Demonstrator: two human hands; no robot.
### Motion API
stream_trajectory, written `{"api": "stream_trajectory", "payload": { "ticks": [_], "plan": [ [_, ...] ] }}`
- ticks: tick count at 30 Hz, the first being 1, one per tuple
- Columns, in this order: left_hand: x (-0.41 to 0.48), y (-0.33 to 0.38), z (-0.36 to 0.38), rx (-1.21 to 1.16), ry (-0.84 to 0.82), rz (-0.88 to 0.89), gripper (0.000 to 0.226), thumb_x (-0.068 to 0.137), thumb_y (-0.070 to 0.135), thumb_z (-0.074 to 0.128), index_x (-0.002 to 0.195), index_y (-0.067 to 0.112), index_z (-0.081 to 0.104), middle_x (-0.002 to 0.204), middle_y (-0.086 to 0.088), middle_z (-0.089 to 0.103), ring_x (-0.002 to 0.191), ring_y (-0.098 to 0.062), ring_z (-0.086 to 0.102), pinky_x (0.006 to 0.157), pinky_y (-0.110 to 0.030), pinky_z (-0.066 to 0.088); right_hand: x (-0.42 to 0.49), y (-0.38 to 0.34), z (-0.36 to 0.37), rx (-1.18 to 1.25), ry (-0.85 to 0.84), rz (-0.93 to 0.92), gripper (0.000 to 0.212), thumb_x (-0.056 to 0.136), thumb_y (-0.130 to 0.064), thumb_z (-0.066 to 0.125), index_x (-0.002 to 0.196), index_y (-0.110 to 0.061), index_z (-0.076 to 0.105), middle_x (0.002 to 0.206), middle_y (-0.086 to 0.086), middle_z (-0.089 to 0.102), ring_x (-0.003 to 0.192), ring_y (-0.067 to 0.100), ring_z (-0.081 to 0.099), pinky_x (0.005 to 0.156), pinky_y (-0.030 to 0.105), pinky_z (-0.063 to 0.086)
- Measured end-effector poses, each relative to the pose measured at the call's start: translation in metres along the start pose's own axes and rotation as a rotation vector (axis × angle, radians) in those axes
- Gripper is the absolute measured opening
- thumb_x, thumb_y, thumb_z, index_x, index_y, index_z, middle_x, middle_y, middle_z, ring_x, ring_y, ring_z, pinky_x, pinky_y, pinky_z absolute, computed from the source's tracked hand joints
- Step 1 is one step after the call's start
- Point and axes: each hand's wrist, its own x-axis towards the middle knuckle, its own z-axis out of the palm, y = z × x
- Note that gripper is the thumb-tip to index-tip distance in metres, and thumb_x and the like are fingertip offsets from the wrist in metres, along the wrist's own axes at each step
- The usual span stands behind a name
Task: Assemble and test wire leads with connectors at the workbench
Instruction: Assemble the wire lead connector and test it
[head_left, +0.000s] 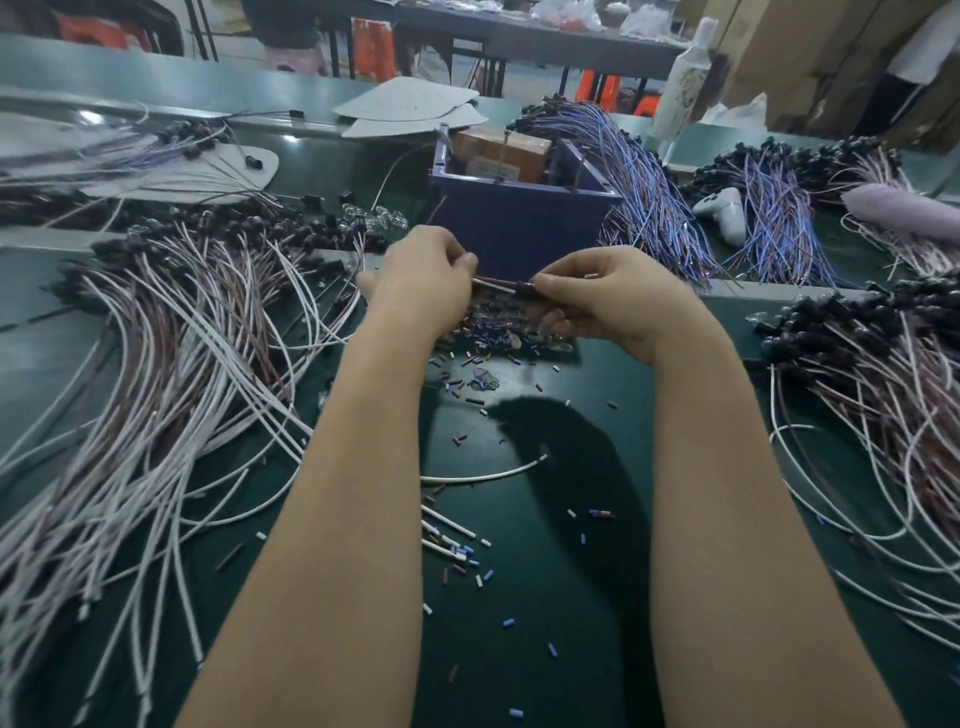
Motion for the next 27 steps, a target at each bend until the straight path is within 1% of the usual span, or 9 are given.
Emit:
{"api": "stream_trajectory", "payload": {
  "ticks": [3, 6, 9, 12, 14, 18, 20, 23, 27],
  "plan": [
    [0.002, -0.002, -0.006, -0.029, -0.016, 0.018, 0.023, 0.098, 0.035, 0.047, 0.108, 0.022, 0.063, 0.095, 0.003, 0.059, 0.109, -0.024, 0.056, 0.104, -0.045, 0.035, 0.007, 0.001, 0.008, 0.015, 0.12, -0.082, 0.014, 0.092, -0.012, 0.06, 0.079, -0.007, 0.062, 0.054, 0.002, 0.066, 0.044, 0.005, 0.056, 0.047, 0.016, 0.048],
    [0.0, 0.003, -0.007, -0.07, -0.151, 0.2, 0.027, 0.093, 0.041, 0.053, 0.11, 0.022, 0.064, 0.105, 0.003, 0.066, 0.109, -0.02, 0.059, 0.104, -0.046, 0.039, 0.013, 0.002, 0.018, -0.084, 0.196, -0.196, 0.019, 0.093, -0.018, 0.06, 0.075, -0.012, 0.058, 0.057, 0.002, 0.063, 0.045, 0.007, 0.051, 0.049, 0.021, 0.042],
    [0.0, 0.004, -0.006, -0.123, -0.127, 0.281, 0.018, 0.09, 0.035, 0.06, 0.103, 0.023, 0.065, 0.093, 0.002, 0.067, 0.096, -0.019, 0.063, 0.093, -0.041, 0.047, 0.015, 0.001, 0.02, -0.156, 0.239, -0.294, 0.023, 0.093, -0.022, 0.06, 0.072, -0.018, 0.054, 0.053, -0.006, 0.059, 0.044, 0.005, 0.047, 0.049, 0.022, 0.039],
    [-0.001, 0.003, -0.005, -0.267, -0.132, 0.319, 0.017, 0.091, 0.034, 0.061, 0.096, 0.019, 0.068, 0.078, 0.003, 0.066, 0.076, -0.013, 0.06, 0.08, -0.035, 0.051, 0.014, 0.001, 0.017, -0.074, 0.184, -0.323, 0.025, 0.094, -0.022, 0.058, 0.07, -0.02, 0.053, 0.051, -0.008, 0.054, 0.043, 0.003, 0.044, 0.048, 0.02, 0.035],
    [-0.001, 0.004, -0.005, -0.288, -0.135, 0.344, 0.016, 0.091, 0.03, 0.061, 0.094, 0.017, 0.068, 0.074, 0.004, 0.065, 0.072, -0.011, 0.06, 0.079, -0.035, 0.052, 0.013, 0.0, 0.018, -0.028, 0.158, -0.335, 0.025, 0.095, -0.02, 0.057, 0.071, -0.019, 0.052, 0.052, -0.007, 0.052, 0.044, 0.005, 0.042, 0.047, 0.02, 0.034],
    [0.0, 0.004, -0.011, -0.331, -0.15, 0.358, 0.018, 0.091, 0.029, 0.061, 0.095, 0.013, 0.068, 0.08, -0.005, 0.07, 0.078, -0.019, 0.067, 0.08, -0.034, 0.054, 0.013, -0.001, 0.02, 0.038, 0.168, -0.371, 0.023, 0.095, -0.016, 0.055, 0.072, -0.016, 0.053, 0.051, -0.008, 0.051, 0.044, 0.004, 0.042, 0.047, 0.02, 0.034],
    [0.0, 0.003, -0.013, -0.351, -0.158, 0.343, 0.019, 0.091, 0.03, 0.062, 0.095, 0.012, 0.068, 0.08, -0.007, 0.071, 0.077, -0.021, 0.066, 0.075, -0.028, 0.052, 0.014, 0.0, 0.022, 0.054, 0.16, -0.373, 0.022, 0.096, -0.015, 0.055, 0.073, -0.015, 0.054, 0.051, -0.009, 0.051, 0.044, 0.003, 0.043, 0.047, 0.019, 0.036],
    [0.001, 0.002, -0.013, -0.332, -0.165, 0.314, 0.021, 0.091, 0.031, 0.062, 0.094, 0.011, 0.069, 0.074, -0.003, 0.069, 0.068, -0.013, 0.061, 0.062, -0.021, 0.047, 0.015, 0.001, 0.025, 0.006, 0.176, -0.357, 0.022, 0.095, -0.016, 0.055, 0.073, -0.016, 0.055, 0.054, -0.006, 0.052, 0.045, 0.003, 0.043, 0.048, 0.02, 0.036],
    [0.006, 0.004, -0.009, -0.203, -0.145, 0.282, 0.021, 0.09, 0.033, 0.061, 0.088, 0.014, 0.068, 0.068, 0.006, 0.064, 0.063, -0.008, 0.056, 0.063, -0.024, 0.042, 0.021, 0.005, 0.028, -0.137, 0.215, -0.331, 0.023, 0.096, -0.02, 0.055, 0.073, -0.019, 0.054, 0.061, -0.002, 0.053, 0.052, 0.008, 0.044, 0.056, 0.027, 0.036]
  ]
}}
